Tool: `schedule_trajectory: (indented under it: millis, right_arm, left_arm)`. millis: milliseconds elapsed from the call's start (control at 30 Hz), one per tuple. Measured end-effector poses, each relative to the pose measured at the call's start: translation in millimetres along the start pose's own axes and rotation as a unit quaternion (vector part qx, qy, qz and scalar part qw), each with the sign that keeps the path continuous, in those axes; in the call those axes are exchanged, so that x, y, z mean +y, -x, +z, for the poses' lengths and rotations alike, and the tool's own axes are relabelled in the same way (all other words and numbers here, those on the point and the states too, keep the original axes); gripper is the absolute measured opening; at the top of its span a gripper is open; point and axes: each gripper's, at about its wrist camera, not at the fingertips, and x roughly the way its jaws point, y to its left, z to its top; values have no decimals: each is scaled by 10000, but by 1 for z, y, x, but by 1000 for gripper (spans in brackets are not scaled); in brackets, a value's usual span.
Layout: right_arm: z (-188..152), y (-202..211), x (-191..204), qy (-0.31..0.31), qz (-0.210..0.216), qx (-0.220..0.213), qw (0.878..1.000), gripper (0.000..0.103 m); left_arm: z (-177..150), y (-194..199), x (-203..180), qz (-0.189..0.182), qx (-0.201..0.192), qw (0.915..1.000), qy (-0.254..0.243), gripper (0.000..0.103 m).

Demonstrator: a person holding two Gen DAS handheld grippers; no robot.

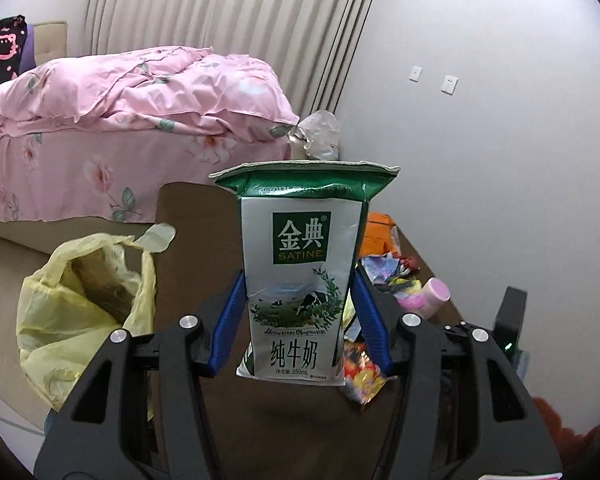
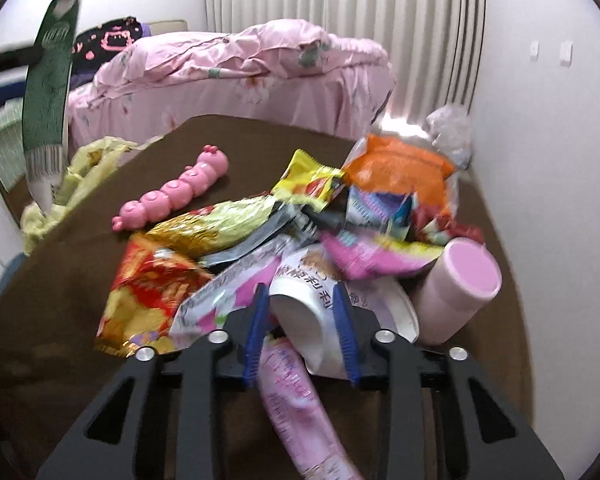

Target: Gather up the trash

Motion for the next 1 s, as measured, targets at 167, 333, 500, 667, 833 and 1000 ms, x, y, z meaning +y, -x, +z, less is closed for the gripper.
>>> schedule_trajectory:
  millis: [167,333,500,667,833,1000]
  right_arm:
    - [5,29,11,136,89,-213,9996,8]
    - [12,56,16,123,362,-344,9987,5]
    - [-13,73,25,563,381,-199,9975,5]
    - [-34,93,15,503,634,-74,9967,29]
    - [-65,104,15,546,702,316,9955,48]
    - [-89,112,2,-26,618,435,9971,49]
  left_arm:
    - [-17,-2,16,238,35,9994,238,51]
    - [-33,-3,25,104,139,9988,466,51]
    - [-49,-5,27,60,234,9981,575,51]
    - [-53,-11,24,55,272,9978,602,51]
    - [-54,-7,17,-5,261,9983,520,51]
    - [-55,-4,14,-17,267,9981,546,51]
